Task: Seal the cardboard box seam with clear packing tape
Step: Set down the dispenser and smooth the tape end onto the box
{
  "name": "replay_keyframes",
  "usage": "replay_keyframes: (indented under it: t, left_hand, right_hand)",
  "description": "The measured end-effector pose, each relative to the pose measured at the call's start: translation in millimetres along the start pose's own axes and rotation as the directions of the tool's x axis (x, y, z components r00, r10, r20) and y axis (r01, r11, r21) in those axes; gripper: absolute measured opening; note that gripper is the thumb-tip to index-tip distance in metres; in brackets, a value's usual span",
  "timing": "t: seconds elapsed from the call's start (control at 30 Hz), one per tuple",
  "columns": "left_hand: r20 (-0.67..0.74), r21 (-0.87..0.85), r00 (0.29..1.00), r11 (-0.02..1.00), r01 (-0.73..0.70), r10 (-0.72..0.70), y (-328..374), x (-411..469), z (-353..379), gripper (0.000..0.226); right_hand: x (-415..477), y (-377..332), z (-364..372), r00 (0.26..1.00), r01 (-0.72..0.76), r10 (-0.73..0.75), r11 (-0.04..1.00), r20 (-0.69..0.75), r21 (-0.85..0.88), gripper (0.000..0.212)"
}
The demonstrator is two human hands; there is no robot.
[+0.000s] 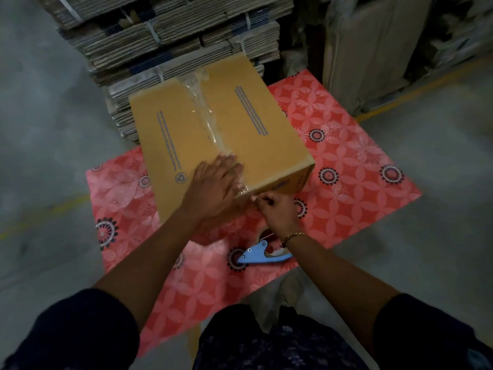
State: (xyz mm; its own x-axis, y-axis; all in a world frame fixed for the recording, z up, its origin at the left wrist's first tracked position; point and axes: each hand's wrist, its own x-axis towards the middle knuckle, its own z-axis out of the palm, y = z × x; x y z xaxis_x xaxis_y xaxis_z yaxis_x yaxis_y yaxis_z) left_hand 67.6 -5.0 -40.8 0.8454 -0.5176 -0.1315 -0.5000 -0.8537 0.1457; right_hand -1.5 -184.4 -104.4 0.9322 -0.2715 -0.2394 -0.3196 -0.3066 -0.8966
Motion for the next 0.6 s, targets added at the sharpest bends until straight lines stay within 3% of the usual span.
replay_keyframes:
  t: [0.13, 0.2, 0.23, 0.33, 0.43, 0.5, 0.6]
  left_hand:
    - [-0.053, -0.005, 0.998, 1.000, -0.013, 0.013, -6.9, -4.8, 18.6, 0.058]
    - [-0.027, -0.009, 0.993, 0.994, -0.111, 0.111, -25.0, -6.2, 27.3, 0.058]
    - [-0.037, -0.006, 0.995, 0.995, -0.095, 0.094, -24.6, -4.7, 25.6, 0.058]
    - [-0.041, 0.025, 0.991, 0.992, -0.123, 0.124, -28.5, 11.6, 13.6, 0.059]
    - [-0.066, -0.026, 0.992, 0.994, -0.105, 0.103, -24.6, 7.3, 9.3, 0.057]
    - [-0.102, -0.085, 0.992, 0.993, -0.085, 0.076, -23.0, 2.5, 9.9, 0.053]
    - [-0.137, -0.055, 0.985, 0.992, -0.112, 0.104, -24.1, 3.2, 14.8, 0.052]
  right_hand:
    - [-8.2, 4.8, 12.2, 0.998, -0.017, 0.020, 0.999, -0.065, 0.051, 0.015]
    - [-17.5, 8.6, 41.1, 0.979, -0.081, 0.105, 0.986, -0.174, 0.142, 0.007]
    - [-16.2, 8.1, 40.8, 0.975, -0.115, 0.144, 0.979, -0.170, 0.170, 0.004]
    - [-17.1, 13.7, 45.5, 0.905, -0.251, 0.322, 0.932, -0.277, 0.260, 0.014]
    - [-27.1, 0.4, 48.9, 0.851, -0.172, 0.333, 0.908, -0.406, 0.383, 0.011]
    - [-25.7, -16.0, 56.2, 0.805, -0.136, 0.420, 0.819, -0.420, 0.557, 0.029]
    - [-5.3, -32.8, 67.4, 0.614, -0.138, 0.677, 0.599, -0.406, 0.789, 0.056]
